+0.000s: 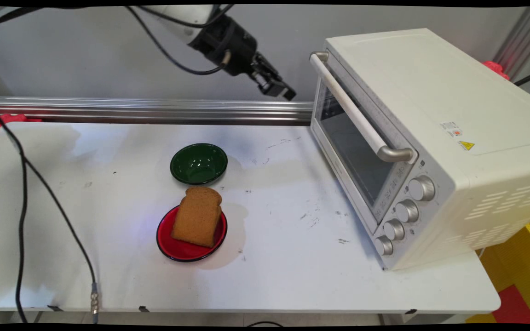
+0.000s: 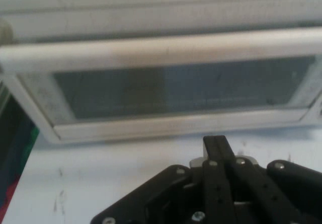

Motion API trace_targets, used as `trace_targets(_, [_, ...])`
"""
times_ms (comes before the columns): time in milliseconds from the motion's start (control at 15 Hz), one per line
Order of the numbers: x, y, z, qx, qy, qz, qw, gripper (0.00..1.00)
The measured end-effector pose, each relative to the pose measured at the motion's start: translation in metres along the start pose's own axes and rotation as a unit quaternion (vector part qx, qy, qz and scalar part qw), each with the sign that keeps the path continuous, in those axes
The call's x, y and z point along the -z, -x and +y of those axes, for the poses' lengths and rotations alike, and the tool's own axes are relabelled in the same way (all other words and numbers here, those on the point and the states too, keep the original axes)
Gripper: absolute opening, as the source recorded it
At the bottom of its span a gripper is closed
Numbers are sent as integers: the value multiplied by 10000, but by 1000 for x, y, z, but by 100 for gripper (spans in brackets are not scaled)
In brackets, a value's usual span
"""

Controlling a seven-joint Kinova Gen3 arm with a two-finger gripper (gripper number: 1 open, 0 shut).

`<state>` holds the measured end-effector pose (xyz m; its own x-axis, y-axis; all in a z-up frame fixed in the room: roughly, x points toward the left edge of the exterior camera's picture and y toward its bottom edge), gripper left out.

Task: Open the oven

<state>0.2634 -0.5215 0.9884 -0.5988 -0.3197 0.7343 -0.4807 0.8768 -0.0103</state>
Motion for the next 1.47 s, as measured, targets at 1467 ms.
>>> trace_targets(1467, [-87, -91, -7, -51, 228, 50, 9997, 0])
